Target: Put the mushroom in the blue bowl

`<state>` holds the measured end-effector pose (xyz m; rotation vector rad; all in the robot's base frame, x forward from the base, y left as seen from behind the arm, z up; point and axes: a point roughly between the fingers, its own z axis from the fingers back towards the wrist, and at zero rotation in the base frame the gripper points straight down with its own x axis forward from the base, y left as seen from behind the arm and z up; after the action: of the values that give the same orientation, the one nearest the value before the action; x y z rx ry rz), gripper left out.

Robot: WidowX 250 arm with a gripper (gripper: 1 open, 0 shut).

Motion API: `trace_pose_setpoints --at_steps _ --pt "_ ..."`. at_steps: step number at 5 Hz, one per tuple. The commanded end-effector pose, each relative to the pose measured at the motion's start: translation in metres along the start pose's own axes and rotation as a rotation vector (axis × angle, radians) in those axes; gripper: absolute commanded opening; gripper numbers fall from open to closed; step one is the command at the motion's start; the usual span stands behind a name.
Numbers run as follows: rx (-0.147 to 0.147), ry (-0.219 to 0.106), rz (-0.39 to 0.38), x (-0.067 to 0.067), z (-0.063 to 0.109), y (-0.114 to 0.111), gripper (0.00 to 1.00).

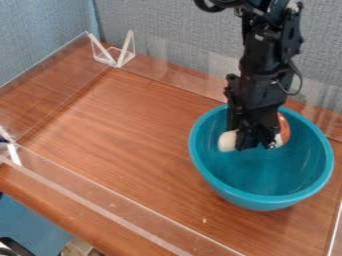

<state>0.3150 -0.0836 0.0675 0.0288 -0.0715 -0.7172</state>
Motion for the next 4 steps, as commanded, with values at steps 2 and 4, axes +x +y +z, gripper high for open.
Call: trace_pose_setpoints --at_steps 2,4 --pt "0.031 -0.053 0.028 0.0079 0.0164 0.0126 0.00" --pt "0.034 -0.057 0.042 0.0081 0.0170 0.0158 0.00"
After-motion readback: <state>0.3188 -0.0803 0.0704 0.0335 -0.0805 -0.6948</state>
